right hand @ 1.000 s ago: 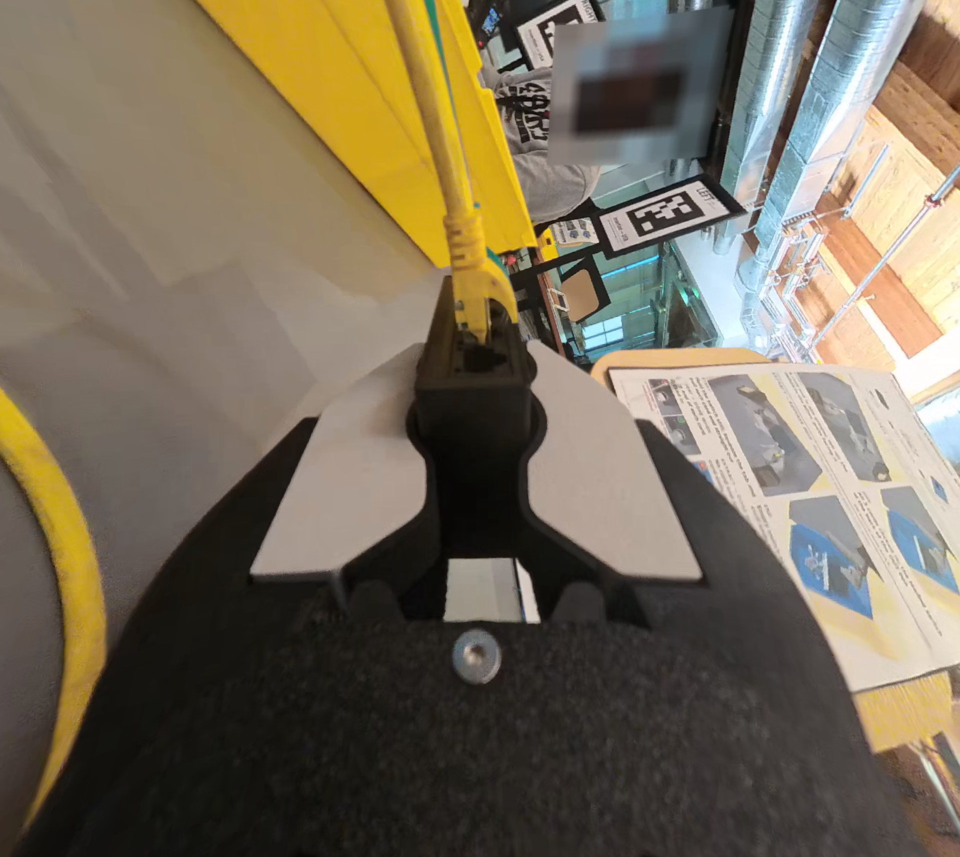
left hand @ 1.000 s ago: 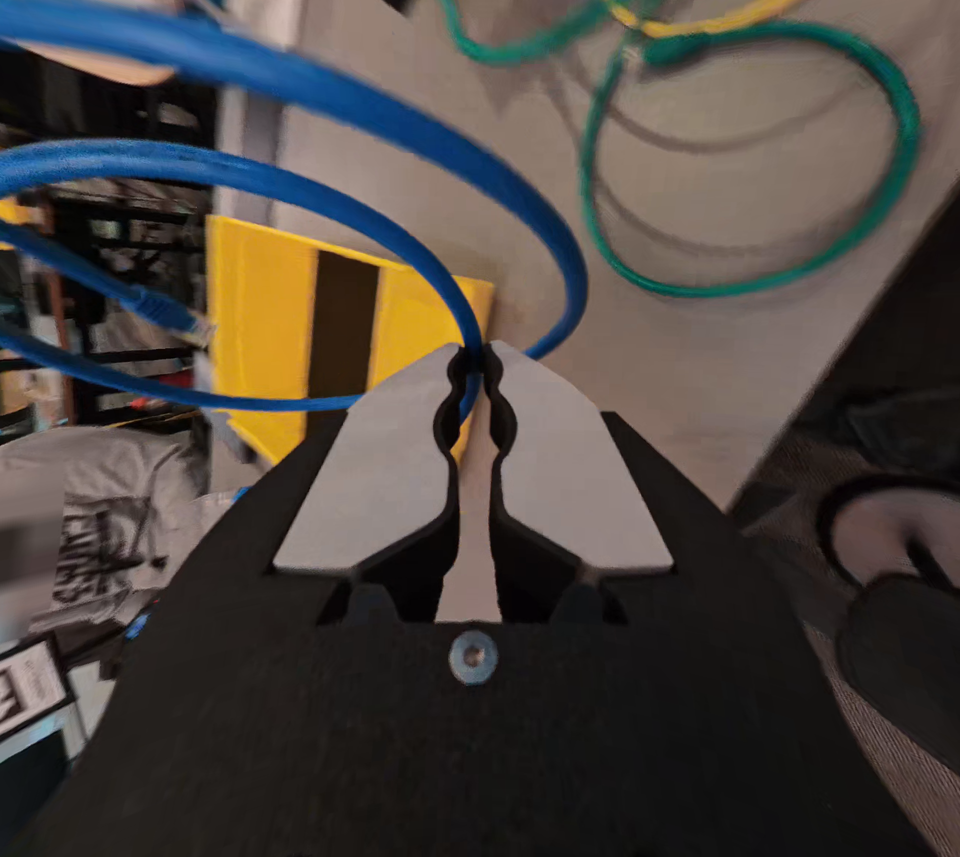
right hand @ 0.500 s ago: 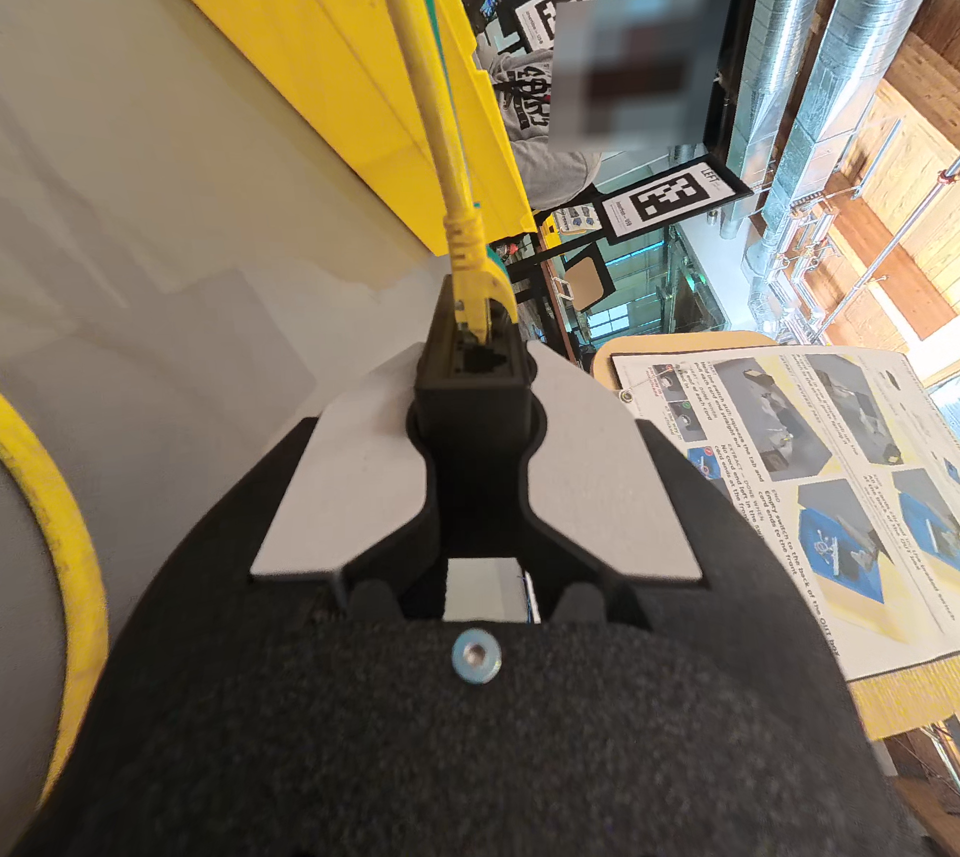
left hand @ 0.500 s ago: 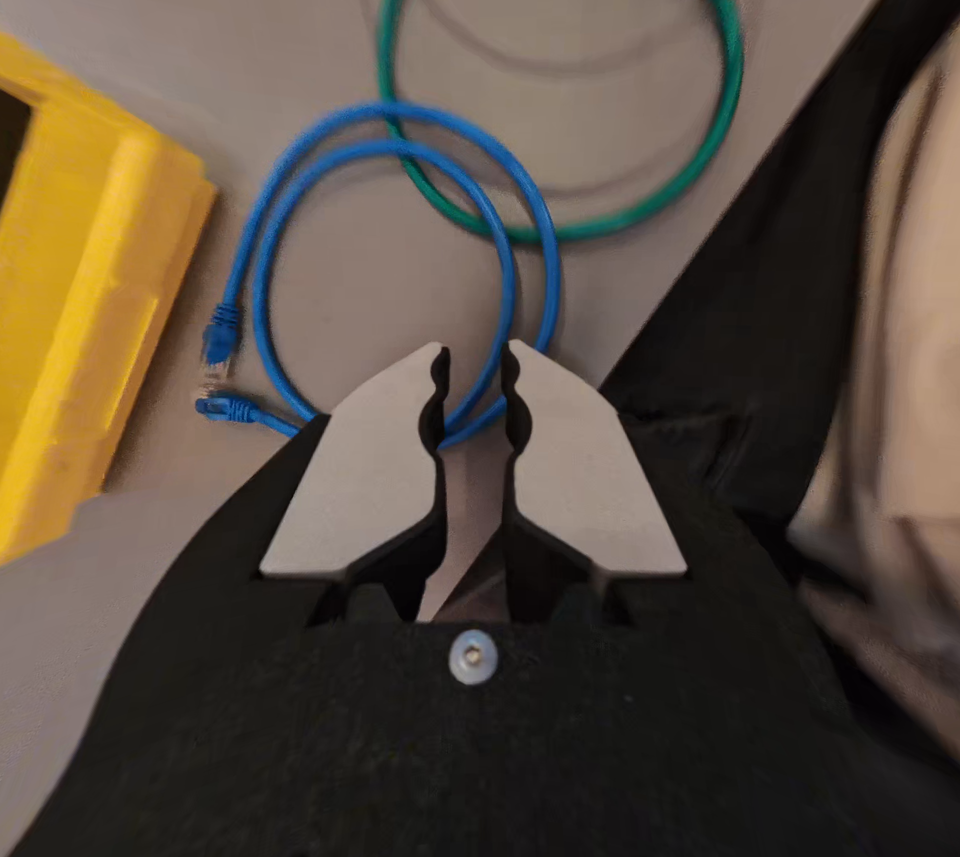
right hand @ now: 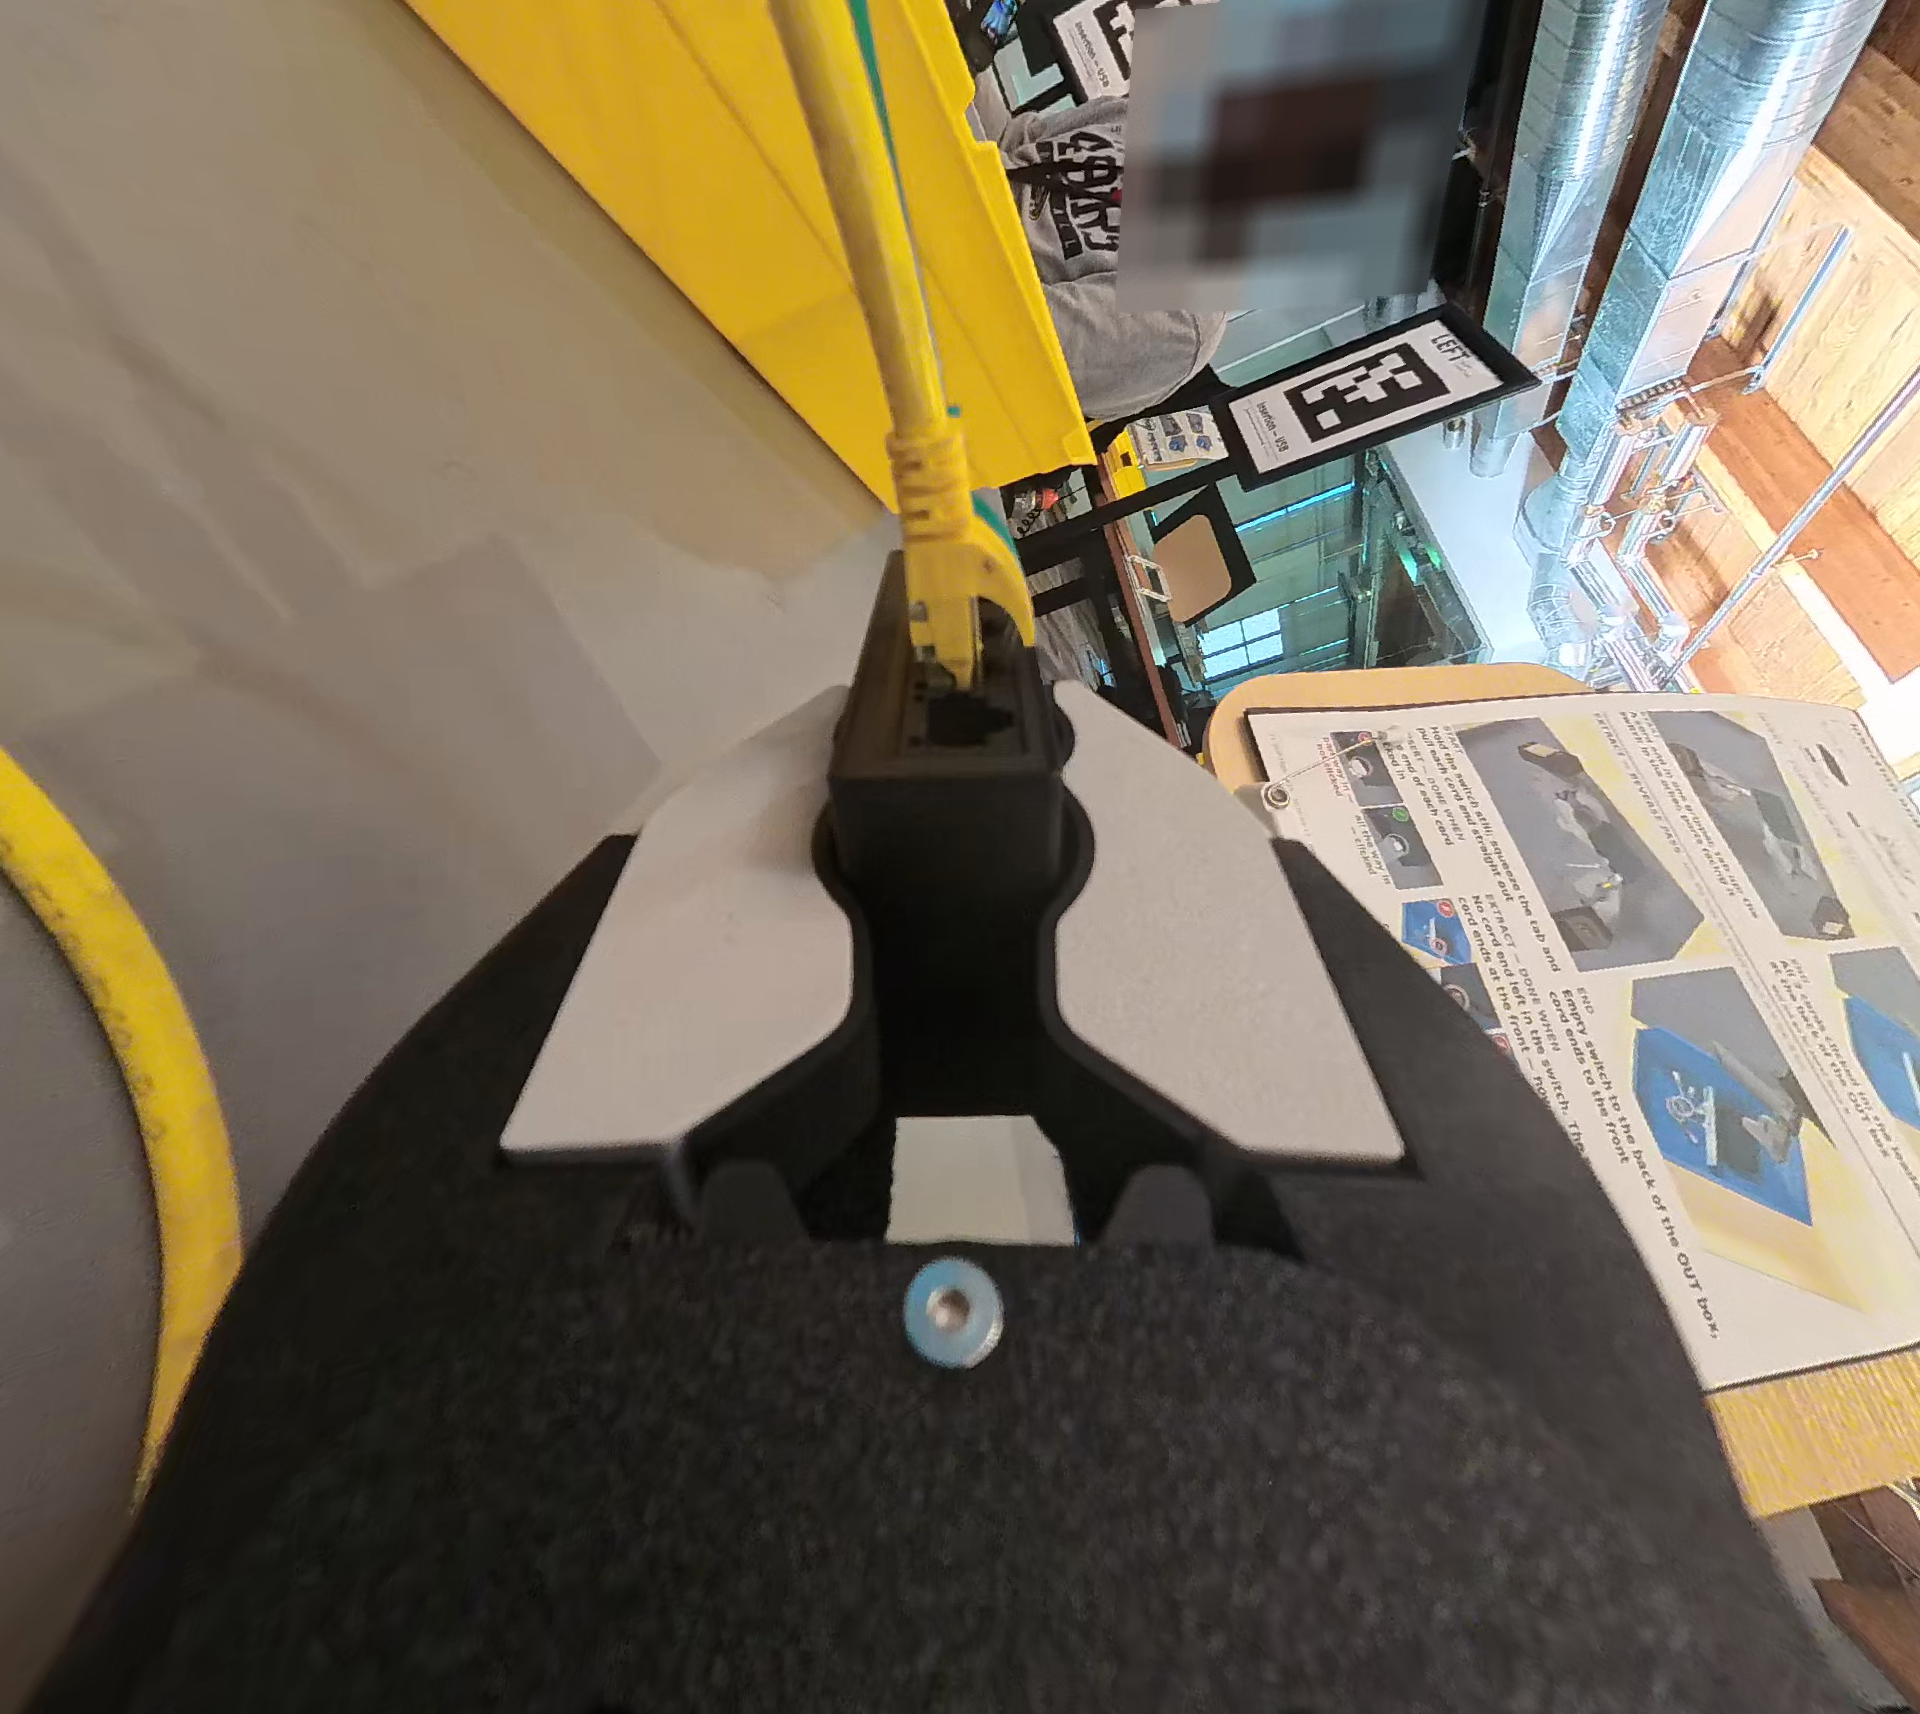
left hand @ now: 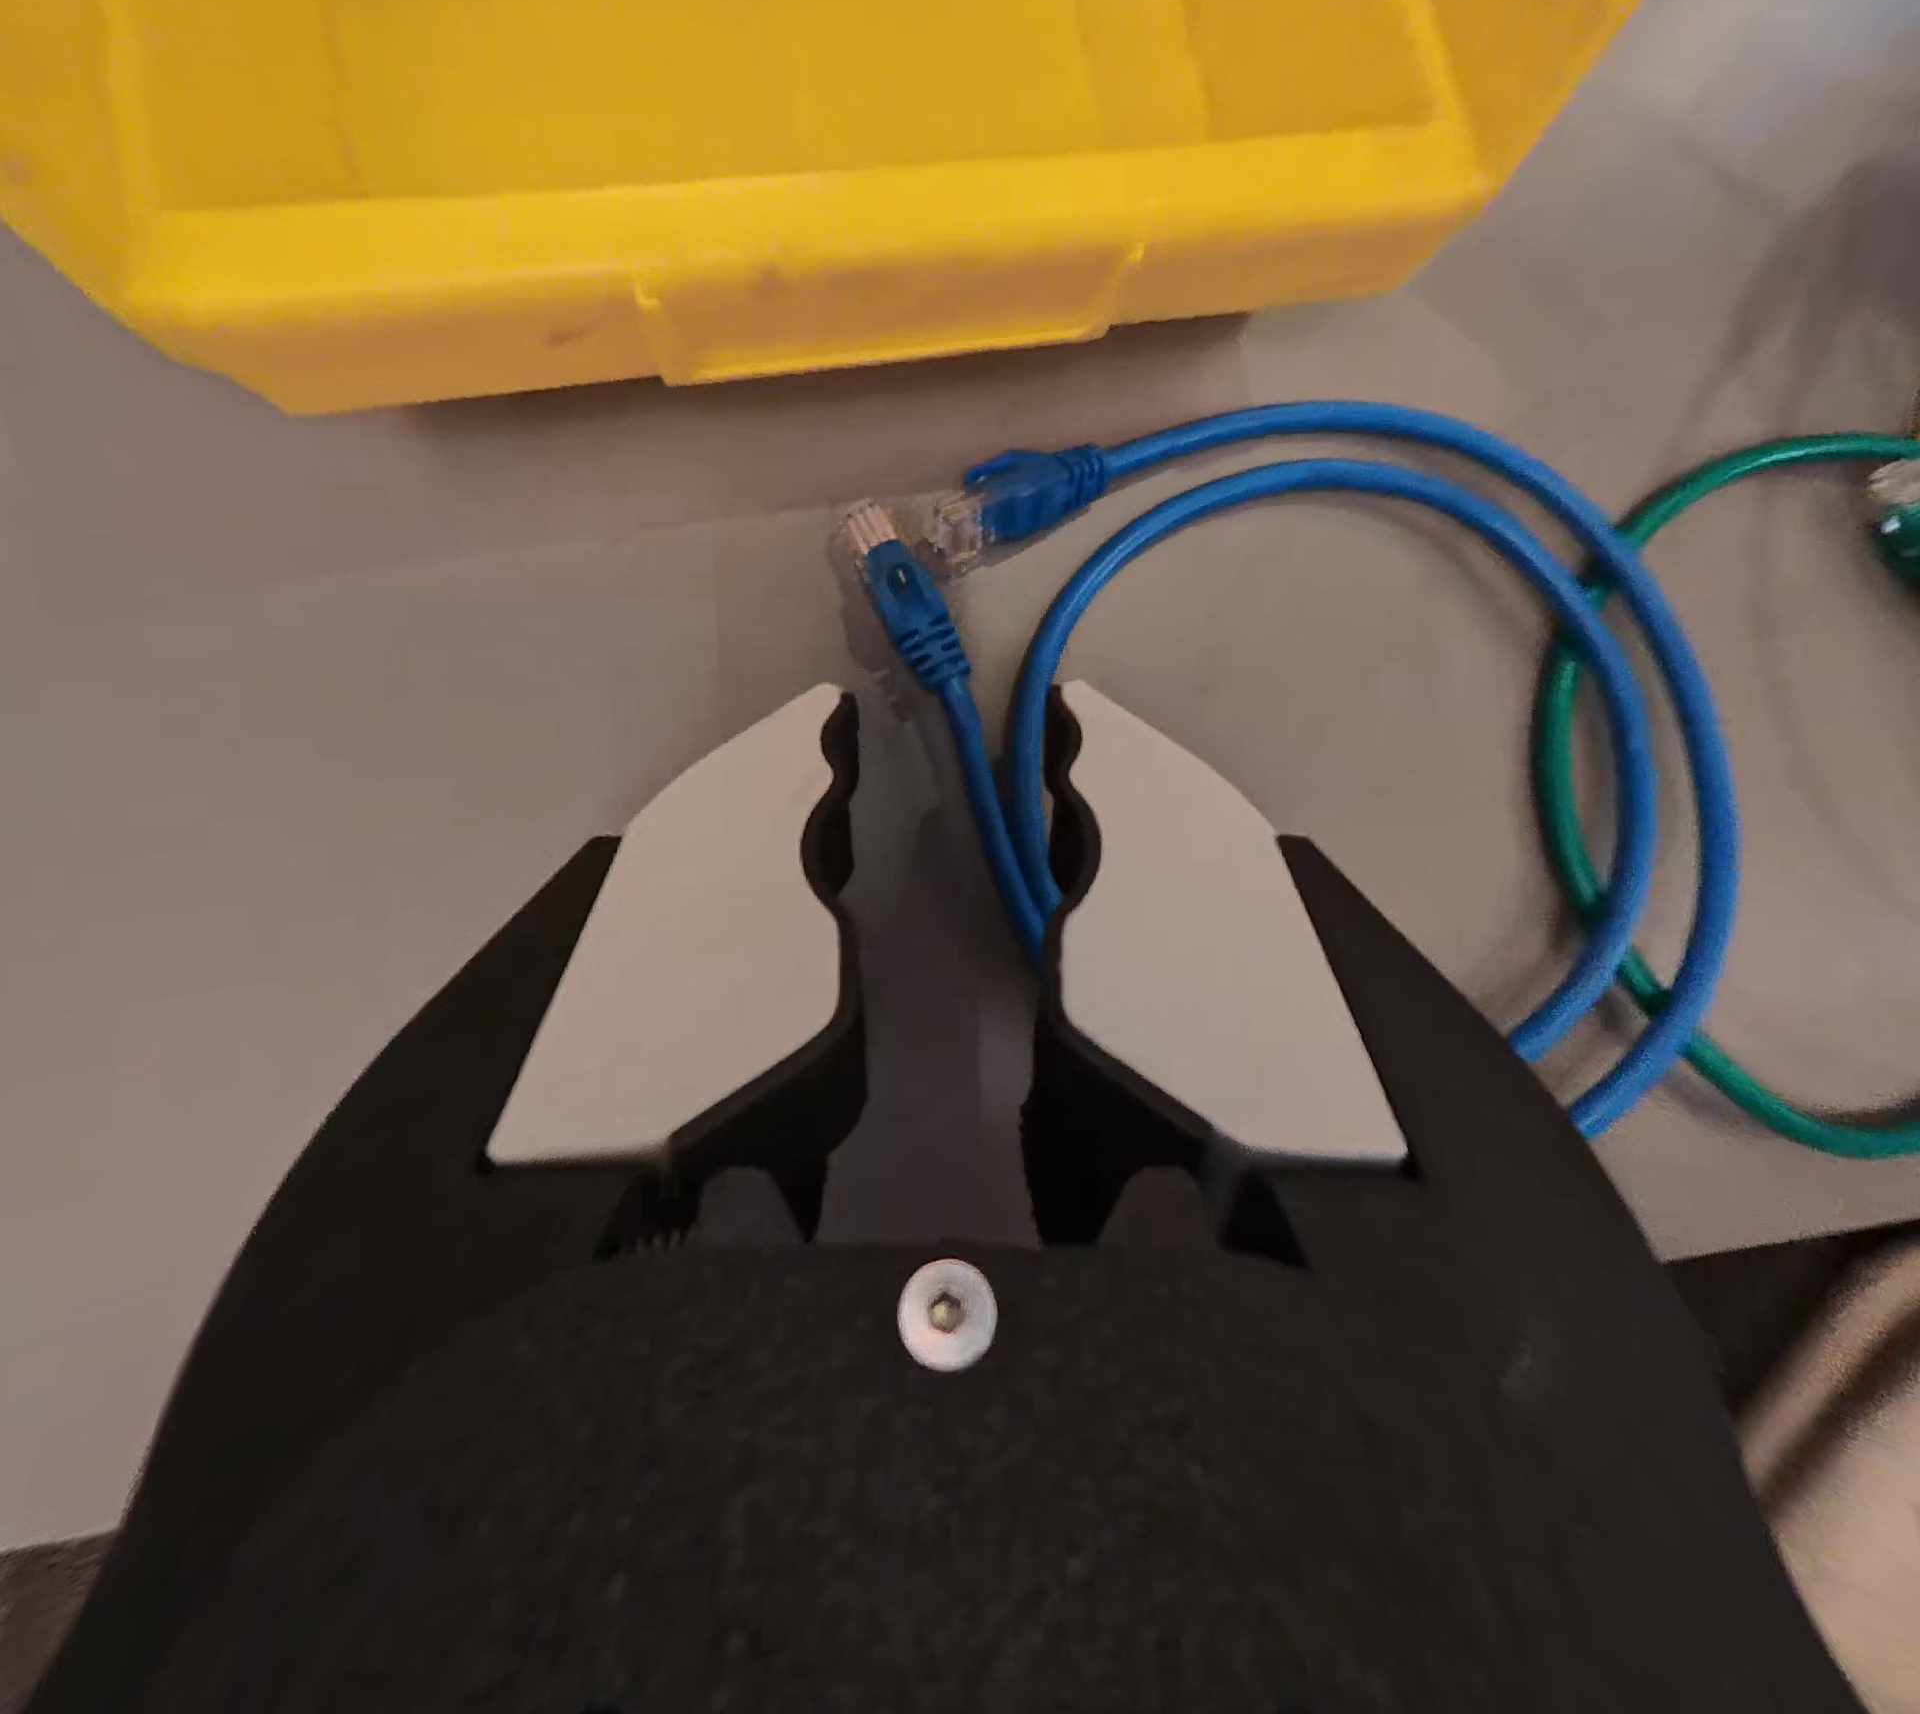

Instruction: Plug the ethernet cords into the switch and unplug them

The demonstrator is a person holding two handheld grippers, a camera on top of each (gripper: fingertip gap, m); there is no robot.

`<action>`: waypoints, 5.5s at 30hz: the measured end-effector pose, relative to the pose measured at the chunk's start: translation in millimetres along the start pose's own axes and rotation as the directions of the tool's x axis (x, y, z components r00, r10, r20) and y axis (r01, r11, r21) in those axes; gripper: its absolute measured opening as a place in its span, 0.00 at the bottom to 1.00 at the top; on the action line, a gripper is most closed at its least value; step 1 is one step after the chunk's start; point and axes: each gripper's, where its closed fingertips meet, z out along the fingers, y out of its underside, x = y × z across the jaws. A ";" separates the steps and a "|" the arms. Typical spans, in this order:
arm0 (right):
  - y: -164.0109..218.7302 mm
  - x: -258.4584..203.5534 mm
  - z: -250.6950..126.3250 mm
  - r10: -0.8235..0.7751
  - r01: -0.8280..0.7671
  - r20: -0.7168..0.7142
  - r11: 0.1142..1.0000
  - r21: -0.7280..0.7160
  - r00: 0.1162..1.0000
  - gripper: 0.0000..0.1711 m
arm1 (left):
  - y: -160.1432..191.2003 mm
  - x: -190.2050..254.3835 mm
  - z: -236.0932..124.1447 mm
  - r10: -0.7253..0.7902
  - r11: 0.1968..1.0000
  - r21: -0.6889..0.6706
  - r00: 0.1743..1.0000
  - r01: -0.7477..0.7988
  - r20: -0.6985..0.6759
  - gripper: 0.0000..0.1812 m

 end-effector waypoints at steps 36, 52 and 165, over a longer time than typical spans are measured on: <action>-21.5 -2.0 -8.4 -0.067 0.069 -0.027 0.993 0.093 0.997 0.18 | -91.7 148.4 -53.6 0.699 0.689 -0.003 0.666 -0.725 -0.260 0.03; -33.7 -9.4 -10.5 -0.101 0.102 -0.011 0.983 0.151 0.995 0.18 | -108.6 204.1 30.3 0.662 0.655 -0.087 0.626 -0.750 -0.412 0.03; -34.9 -16.3 -13.6 -0.176 0.170 0.074 0.982 0.084 0.982 0.17 | -109.2 212.3 45.0 0.250 0.939 -0.029 0.736 -0.343 -0.630 0.03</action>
